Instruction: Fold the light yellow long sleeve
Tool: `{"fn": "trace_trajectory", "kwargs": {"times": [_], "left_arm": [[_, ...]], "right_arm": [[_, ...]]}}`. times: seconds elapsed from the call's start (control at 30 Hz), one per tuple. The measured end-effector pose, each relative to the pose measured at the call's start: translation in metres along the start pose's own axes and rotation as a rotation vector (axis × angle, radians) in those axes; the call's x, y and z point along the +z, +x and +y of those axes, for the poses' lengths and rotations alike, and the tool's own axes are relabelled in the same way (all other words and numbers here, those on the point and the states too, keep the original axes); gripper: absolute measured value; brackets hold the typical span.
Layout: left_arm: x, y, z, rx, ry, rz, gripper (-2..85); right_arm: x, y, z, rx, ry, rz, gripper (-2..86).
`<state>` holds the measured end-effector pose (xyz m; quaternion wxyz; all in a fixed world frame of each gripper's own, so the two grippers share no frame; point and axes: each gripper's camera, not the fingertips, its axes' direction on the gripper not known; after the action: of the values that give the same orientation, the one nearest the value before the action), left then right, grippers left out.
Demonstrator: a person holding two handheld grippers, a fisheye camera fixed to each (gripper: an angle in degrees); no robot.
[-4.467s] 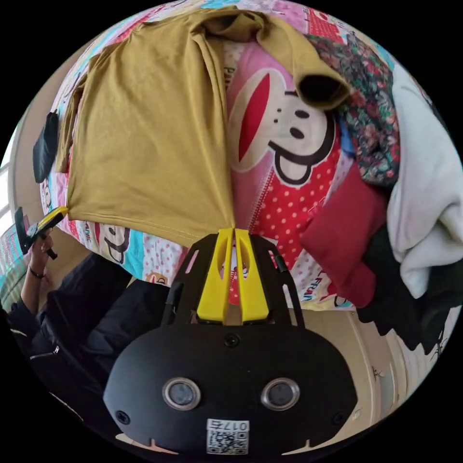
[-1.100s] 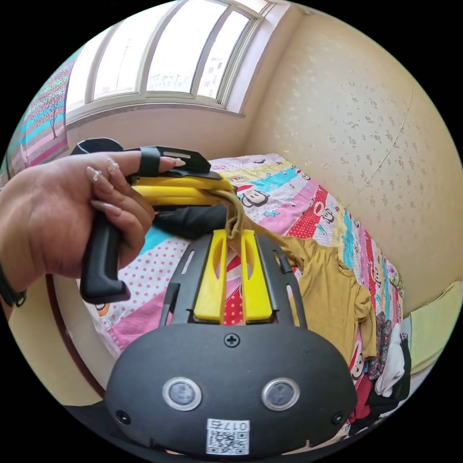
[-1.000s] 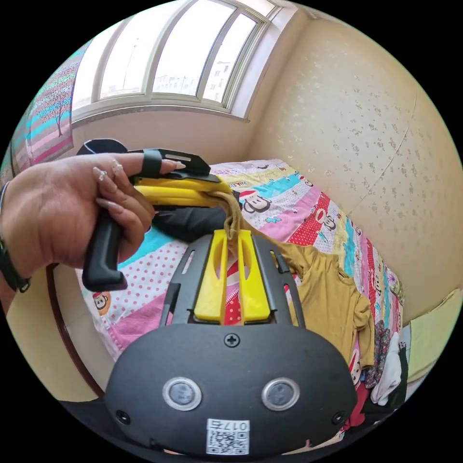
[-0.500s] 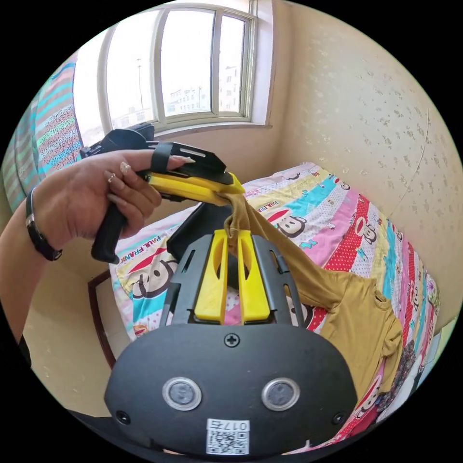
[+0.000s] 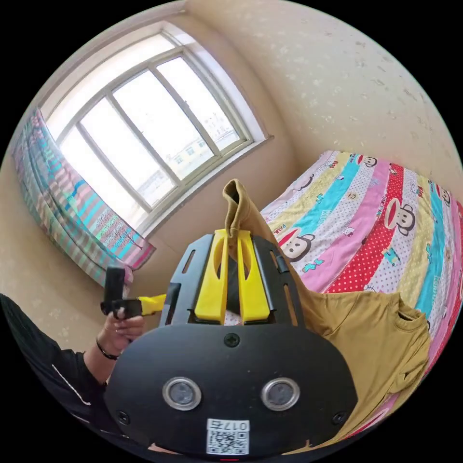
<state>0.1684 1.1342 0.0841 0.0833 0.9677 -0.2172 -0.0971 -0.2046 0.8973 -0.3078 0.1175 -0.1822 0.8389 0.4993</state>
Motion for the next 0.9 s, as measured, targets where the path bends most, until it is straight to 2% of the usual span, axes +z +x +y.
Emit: {"fn": "trace_trajectory", "kwargs": {"times": [0.1,0.17,0.3,0.37,0.5,0.63,0.8,0.83,0.9], "left_arm": [[0.099,-0.041,0.047,-0.009,-0.137,-0.023,12.5],[0.163,-0.079,0.074,-0.050,-0.196,0.024,12.5],[0.292,-0.174,0.123,-0.176,-0.291,0.119,11.7],[0.326,-0.207,0.135,-0.208,-0.297,0.149,11.4],[0.361,-0.264,0.135,-0.223,-0.335,0.073,11.3],[0.353,-0.294,0.111,-0.154,-0.327,-0.015,11.4],[0.346,-0.348,0.106,-0.159,-0.369,-0.081,11.5],[0.347,-0.364,0.111,-0.176,-0.402,-0.092,11.5],[0.342,-0.382,0.116,-0.173,-0.438,-0.117,11.5]], "right_arm": [[-0.076,0.083,0.010,0.170,0.142,0.002,4.0],[-0.114,0.159,0.048,0.319,0.209,0.090,4.0],[-0.138,0.266,0.125,0.551,0.179,0.312,3.9],[-0.145,0.313,0.156,0.676,0.053,0.399,3.9],[-0.151,0.314,0.133,0.603,-0.035,0.380,4.0],[-0.159,0.259,0.061,0.399,-0.078,0.395,4.6],[-0.143,0.271,0.049,0.472,-0.167,0.646,7.5],[-0.143,0.284,0.054,0.541,-0.177,0.597,8.4],[-0.165,0.277,0.054,0.568,-0.055,0.470,9.2]]}}
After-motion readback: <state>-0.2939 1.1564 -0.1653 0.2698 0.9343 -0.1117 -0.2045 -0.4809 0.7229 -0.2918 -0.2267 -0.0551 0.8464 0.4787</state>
